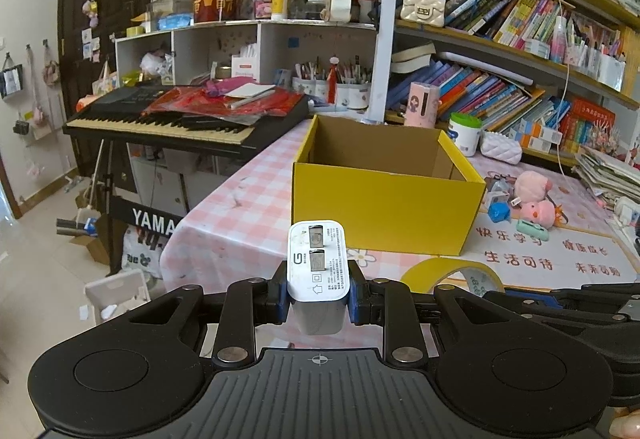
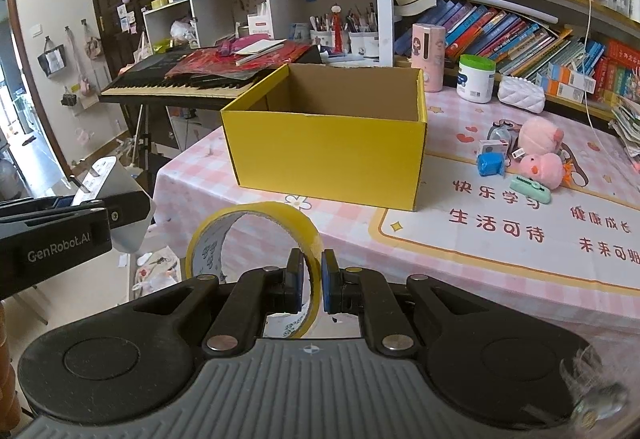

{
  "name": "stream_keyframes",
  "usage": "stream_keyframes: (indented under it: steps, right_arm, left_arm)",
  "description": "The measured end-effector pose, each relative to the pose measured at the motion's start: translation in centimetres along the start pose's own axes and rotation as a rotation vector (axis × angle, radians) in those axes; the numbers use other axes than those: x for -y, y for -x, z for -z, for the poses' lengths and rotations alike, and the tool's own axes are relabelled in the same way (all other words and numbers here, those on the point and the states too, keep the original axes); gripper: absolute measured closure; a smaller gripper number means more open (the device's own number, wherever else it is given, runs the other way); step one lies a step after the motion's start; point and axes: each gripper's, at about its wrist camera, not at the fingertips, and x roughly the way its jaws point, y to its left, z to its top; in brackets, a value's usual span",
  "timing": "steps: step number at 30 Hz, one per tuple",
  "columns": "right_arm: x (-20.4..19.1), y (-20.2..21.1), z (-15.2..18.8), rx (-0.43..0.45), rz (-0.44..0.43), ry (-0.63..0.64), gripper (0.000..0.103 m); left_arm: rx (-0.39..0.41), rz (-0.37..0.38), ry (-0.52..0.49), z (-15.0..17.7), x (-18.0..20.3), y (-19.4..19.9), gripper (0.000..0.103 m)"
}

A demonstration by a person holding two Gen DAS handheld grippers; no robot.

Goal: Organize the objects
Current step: 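Carry the tape roll and charger toward the yellow box with both tools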

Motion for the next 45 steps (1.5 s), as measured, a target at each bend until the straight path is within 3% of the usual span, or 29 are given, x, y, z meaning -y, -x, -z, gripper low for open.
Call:
stream_keyframes:
  steps: [16, 26, 34, 45]
  right_arm:
    - [0.2, -2.5, -2.5, 0.017, -0.004, 0.015, 0.094]
    - [2.6, -5.9, -9.2, 0.150, 0.029, 0.020, 0.094]
    - [4.9, -10.2, -15.1, 0.228, 0.041, 0.100, 0.094]
    - [7.3, -18.2, -16.6, 0.062, -0.001, 0.204, 0.094]
  left_arm:
    - [0.022, -0.018, 0.020, -1.7, -0.6, -2.1, 0.078]
    - [0.106, -0.020, 0.017, -6.8, 0.9, -6.4, 0.078]
    - [0.144, -0.021, 0.027, -10.5, 3.1, -11.5, 0.078]
    - [0.050, -0.053, -0.012, -11.3, 5.3, -18.0, 0.078]
